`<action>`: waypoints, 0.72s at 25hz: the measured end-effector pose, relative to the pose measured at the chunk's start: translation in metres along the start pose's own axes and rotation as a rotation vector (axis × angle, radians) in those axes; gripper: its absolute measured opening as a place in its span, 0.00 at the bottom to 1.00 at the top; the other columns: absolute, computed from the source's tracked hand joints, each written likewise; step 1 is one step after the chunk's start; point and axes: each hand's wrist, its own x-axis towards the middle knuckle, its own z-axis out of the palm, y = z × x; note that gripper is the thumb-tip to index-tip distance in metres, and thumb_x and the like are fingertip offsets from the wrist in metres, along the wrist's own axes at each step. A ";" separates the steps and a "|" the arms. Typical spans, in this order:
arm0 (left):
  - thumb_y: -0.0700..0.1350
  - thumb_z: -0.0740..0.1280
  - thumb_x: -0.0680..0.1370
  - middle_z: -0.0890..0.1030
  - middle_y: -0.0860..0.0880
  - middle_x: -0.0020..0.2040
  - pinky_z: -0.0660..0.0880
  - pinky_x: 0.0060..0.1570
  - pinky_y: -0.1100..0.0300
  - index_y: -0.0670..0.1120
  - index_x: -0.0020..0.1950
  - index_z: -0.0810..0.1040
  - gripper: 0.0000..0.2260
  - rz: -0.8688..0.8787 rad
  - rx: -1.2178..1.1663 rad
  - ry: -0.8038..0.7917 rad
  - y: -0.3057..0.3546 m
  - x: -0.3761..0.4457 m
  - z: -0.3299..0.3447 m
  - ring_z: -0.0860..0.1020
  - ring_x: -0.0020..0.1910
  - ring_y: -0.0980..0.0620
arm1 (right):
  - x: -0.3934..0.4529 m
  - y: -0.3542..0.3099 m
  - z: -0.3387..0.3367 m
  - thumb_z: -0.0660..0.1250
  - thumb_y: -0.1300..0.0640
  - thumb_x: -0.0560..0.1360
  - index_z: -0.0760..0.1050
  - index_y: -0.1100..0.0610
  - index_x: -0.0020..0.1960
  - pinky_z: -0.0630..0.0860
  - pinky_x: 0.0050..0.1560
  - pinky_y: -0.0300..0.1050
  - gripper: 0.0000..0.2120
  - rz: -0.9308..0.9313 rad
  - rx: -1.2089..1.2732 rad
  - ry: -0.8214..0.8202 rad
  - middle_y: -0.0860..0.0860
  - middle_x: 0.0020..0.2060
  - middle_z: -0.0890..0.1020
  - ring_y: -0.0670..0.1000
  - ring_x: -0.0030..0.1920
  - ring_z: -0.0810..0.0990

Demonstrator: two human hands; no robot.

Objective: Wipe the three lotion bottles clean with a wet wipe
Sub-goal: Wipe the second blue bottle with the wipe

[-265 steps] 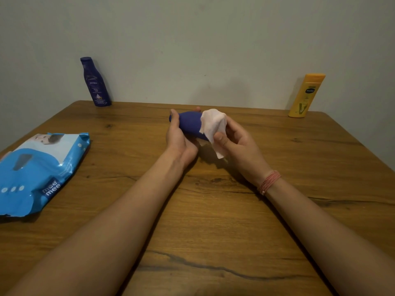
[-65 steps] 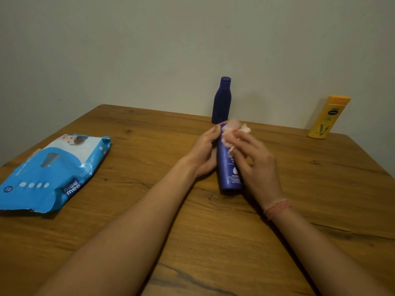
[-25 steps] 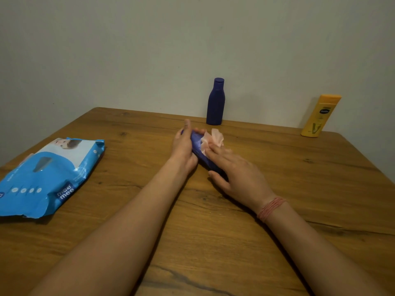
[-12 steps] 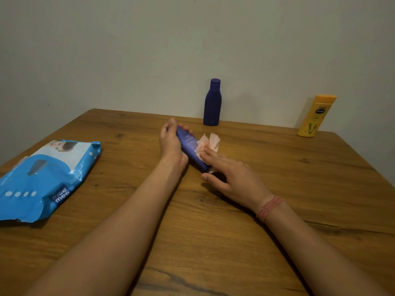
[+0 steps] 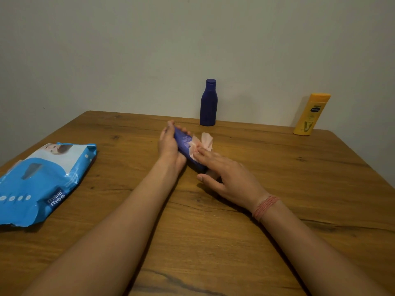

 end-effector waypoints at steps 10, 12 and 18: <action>0.52 0.62 0.82 0.79 0.43 0.51 0.78 0.56 0.48 0.46 0.62 0.76 0.13 -0.129 0.146 -0.166 -0.012 -0.012 0.007 0.80 0.48 0.47 | 0.001 0.001 0.002 0.60 0.41 0.78 0.49 0.44 0.79 0.58 0.77 0.48 0.33 -0.031 -0.036 0.034 0.42 0.79 0.51 0.44 0.78 0.51; 0.51 0.63 0.82 0.78 0.46 0.44 0.79 0.50 0.52 0.46 0.59 0.76 0.11 -0.067 -0.035 -0.062 -0.004 -0.003 0.002 0.78 0.41 0.50 | 0.000 -0.001 0.001 0.57 0.42 0.79 0.57 0.43 0.77 0.61 0.75 0.47 0.27 -0.049 -0.044 0.058 0.42 0.77 0.58 0.44 0.76 0.57; 0.51 0.63 0.82 0.78 0.44 0.53 0.79 0.50 0.52 0.48 0.61 0.76 0.11 -0.134 0.192 -0.253 -0.008 -0.014 0.007 0.79 0.46 0.48 | 0.001 -0.002 0.003 0.57 0.40 0.78 0.49 0.44 0.79 0.54 0.77 0.48 0.33 -0.025 -0.062 0.038 0.43 0.79 0.50 0.46 0.78 0.50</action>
